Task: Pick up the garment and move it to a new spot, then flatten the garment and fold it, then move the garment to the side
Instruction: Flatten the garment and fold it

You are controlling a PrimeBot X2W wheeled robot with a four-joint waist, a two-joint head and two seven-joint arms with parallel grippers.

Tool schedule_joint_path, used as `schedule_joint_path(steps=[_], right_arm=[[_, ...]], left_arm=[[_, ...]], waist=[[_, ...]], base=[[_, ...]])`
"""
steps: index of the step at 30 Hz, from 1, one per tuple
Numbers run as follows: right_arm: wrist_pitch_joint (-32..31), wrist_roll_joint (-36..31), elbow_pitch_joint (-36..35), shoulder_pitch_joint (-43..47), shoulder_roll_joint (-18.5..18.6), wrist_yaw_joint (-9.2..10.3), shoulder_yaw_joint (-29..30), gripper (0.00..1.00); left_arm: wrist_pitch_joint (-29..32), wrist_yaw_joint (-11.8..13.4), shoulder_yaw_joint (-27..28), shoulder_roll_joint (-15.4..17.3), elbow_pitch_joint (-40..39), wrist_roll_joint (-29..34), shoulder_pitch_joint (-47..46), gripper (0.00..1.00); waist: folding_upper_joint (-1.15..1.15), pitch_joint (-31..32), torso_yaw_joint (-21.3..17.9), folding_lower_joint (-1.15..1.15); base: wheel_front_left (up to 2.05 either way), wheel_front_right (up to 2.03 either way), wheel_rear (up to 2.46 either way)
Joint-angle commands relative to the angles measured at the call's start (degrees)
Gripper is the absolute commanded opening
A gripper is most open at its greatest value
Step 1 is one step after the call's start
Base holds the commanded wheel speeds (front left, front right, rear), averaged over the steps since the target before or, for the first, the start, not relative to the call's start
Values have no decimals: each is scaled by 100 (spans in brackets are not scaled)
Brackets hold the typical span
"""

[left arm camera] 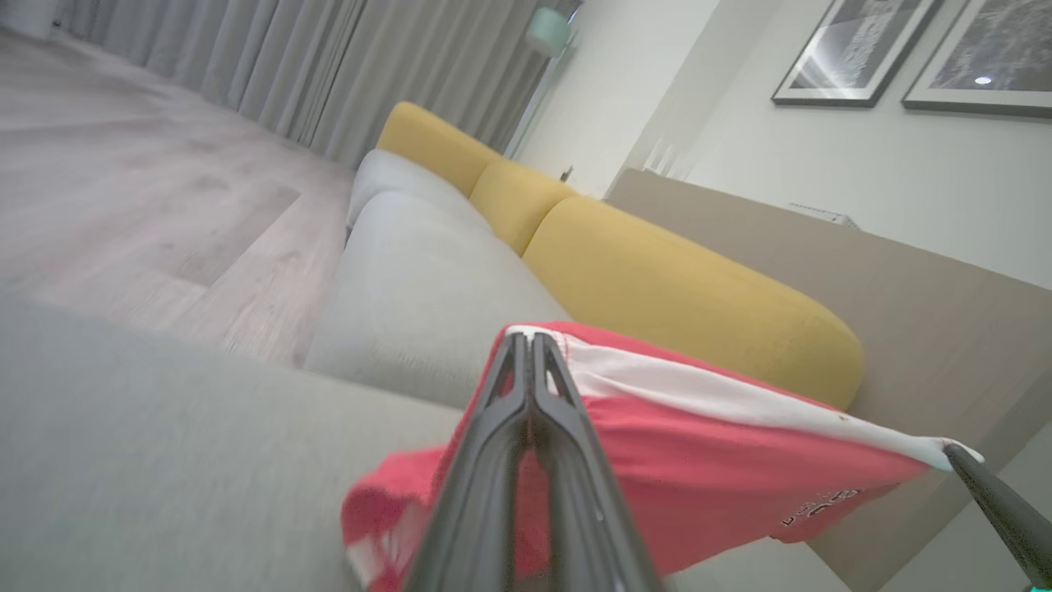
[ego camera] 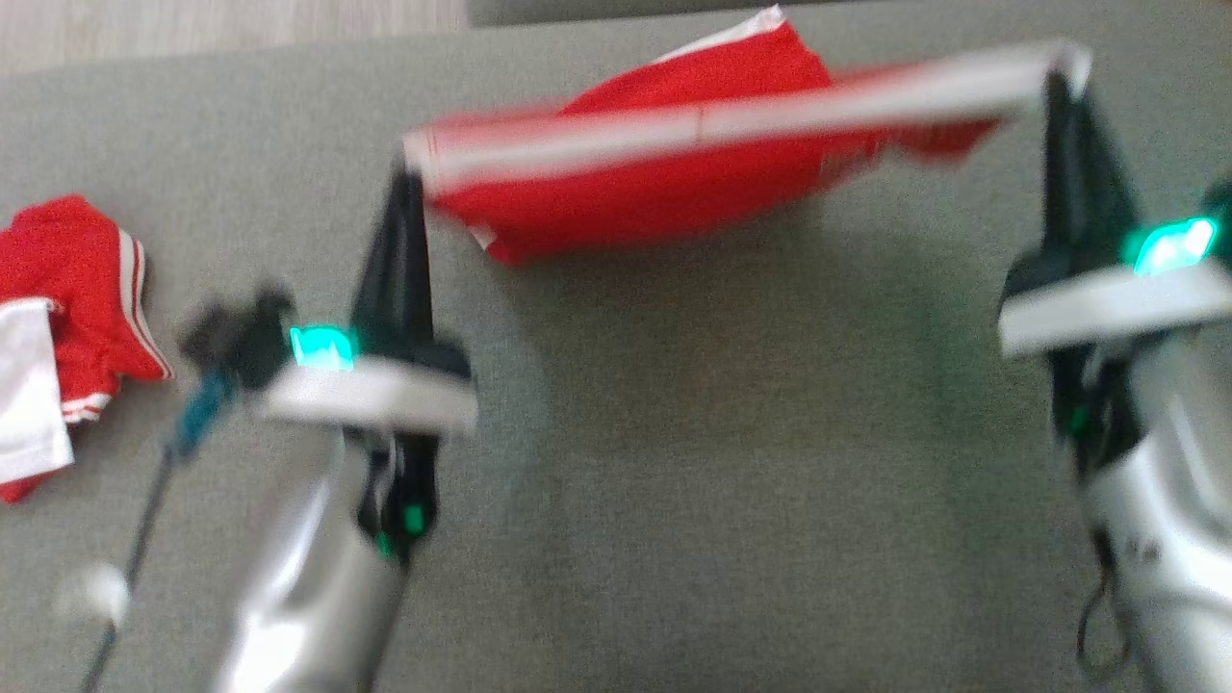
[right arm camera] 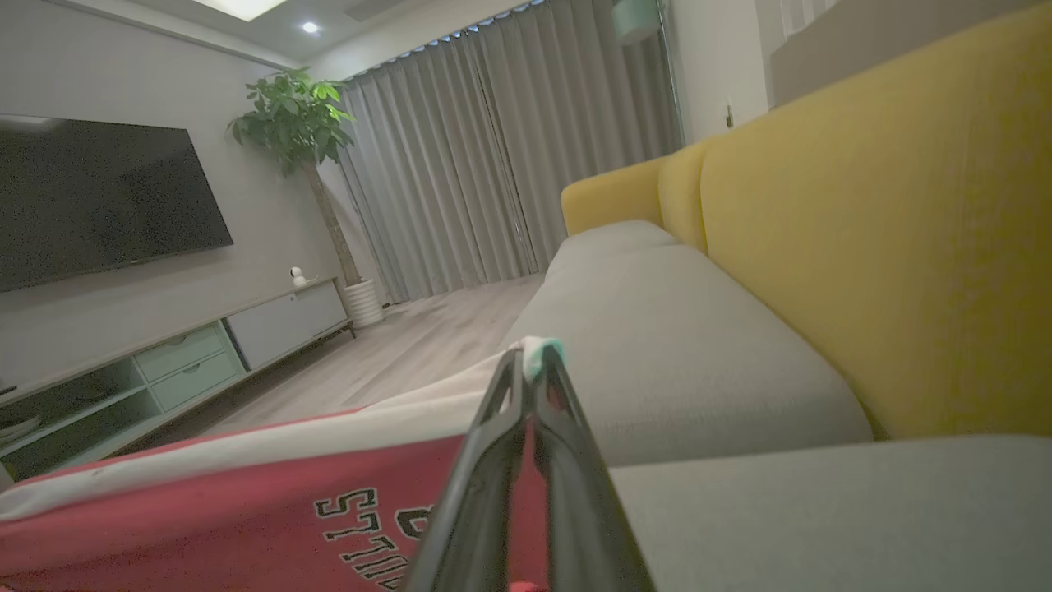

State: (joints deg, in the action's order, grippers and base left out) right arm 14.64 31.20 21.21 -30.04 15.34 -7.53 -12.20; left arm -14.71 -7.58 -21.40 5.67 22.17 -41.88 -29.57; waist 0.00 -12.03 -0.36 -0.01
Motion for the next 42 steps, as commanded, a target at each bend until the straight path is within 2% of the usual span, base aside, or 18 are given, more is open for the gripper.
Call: schedule_joint_path(steps=[1,6,11,17,22,29,42], right_arm=[[35,78,-260,99,-3,4,-34,0],[35,275,-530,1284,-81,4,55,0],[35,372,-814,2106,-167,4,192,0],[36,464,-1079,2730,-155,4,305,0],[-41,486,-1264,2898,-141,4,403,0],[-417,342,-1145,2324,-132,4,506,0],[-1376,-482,188,-459,-200,4,537,0]], left_arm=[[-29,10,312,86,-224,-10,94,0],[-29,10,478,-119,-476,26,1230,0],[-29,10,560,-228,-715,46,2062,0],[-29,9,450,-268,-915,107,2743,0],[-29,9,327,-276,-1005,146,2882,0],[-29,9,147,-278,-1070,57,2240,0],[-29,9,-135,-279,-435,-645,204,0]], waist=[[0,173,-56,1],[0,524,-85,1],[0,836,-76,1],[0,1076,27,1],[0,1020,146,1],[0,583,343,1],[0,-851,825,1]], base=[[0,0,0],[0,0,0],[0,0,0],[0,0,0],[0,0,0],[0,0,0],[0,0,0]])
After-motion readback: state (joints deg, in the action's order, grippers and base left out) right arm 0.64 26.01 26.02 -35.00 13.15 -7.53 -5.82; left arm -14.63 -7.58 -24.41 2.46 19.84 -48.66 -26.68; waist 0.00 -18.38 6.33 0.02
